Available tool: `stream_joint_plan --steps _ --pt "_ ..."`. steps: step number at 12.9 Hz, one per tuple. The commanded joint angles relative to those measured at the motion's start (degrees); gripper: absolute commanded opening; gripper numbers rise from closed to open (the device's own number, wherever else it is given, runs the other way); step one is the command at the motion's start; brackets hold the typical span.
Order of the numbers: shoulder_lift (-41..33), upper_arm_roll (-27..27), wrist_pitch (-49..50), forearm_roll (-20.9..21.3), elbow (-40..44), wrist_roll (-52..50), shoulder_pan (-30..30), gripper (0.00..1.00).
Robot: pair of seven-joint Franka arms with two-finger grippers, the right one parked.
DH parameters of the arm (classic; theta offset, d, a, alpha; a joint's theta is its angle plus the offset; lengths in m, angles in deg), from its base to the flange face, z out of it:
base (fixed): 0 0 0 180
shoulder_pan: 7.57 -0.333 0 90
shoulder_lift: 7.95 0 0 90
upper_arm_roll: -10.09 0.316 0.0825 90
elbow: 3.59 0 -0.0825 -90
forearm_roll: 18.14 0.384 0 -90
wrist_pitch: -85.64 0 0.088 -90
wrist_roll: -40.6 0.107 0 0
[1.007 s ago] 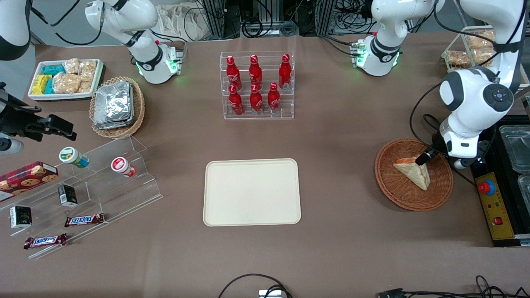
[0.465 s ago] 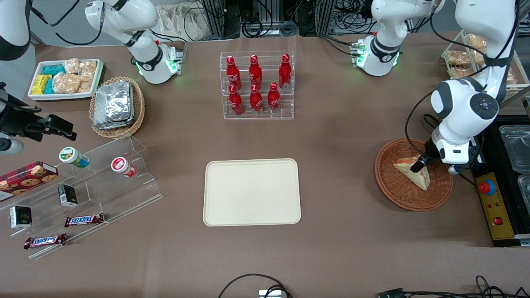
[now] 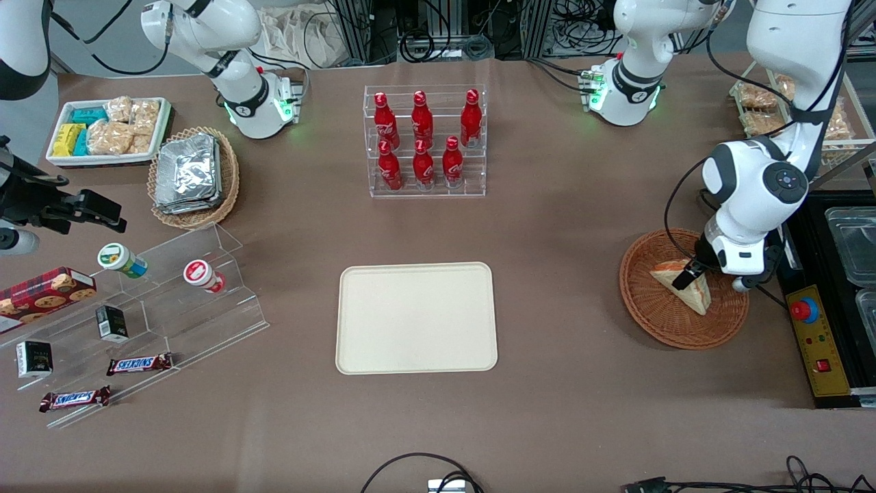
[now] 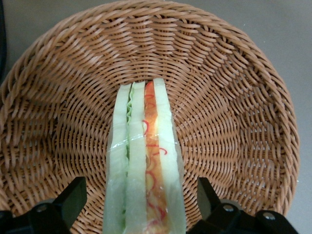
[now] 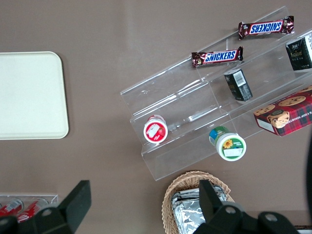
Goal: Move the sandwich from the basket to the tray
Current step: 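Lower the open left gripper around the sandwich and close it, then lift the sandwich and carry it with the left gripper to the tray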
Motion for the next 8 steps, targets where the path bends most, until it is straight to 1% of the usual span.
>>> stream_joint_plan --steps 1,2,4,5,6,7,8 --pt "0.6 -0.1 -2.2 -0.3 -0.6 -0.7 0.2 0.91" --pt "0.7 -0.1 -2.3 -0.3 -0.5 -0.7 0.2 0.76" --pt "0.7 -0.1 -2.3 0.0 -0.6 -0.5 0.2 0.34" --pt "0.5 -0.1 -2.2 0.2 -0.6 -0.4 0.3 0.2" --pt "0.3 -0.2 -2.2 0.2 -0.6 -0.2 0.3 0.1" --pt "-0.2 -0.3 -1.9 0.3 -0.6 0.2 0.4 0.07" --pt "-1.0 -0.3 -1.6 0.4 -0.6 0.3 1.1 0.07"
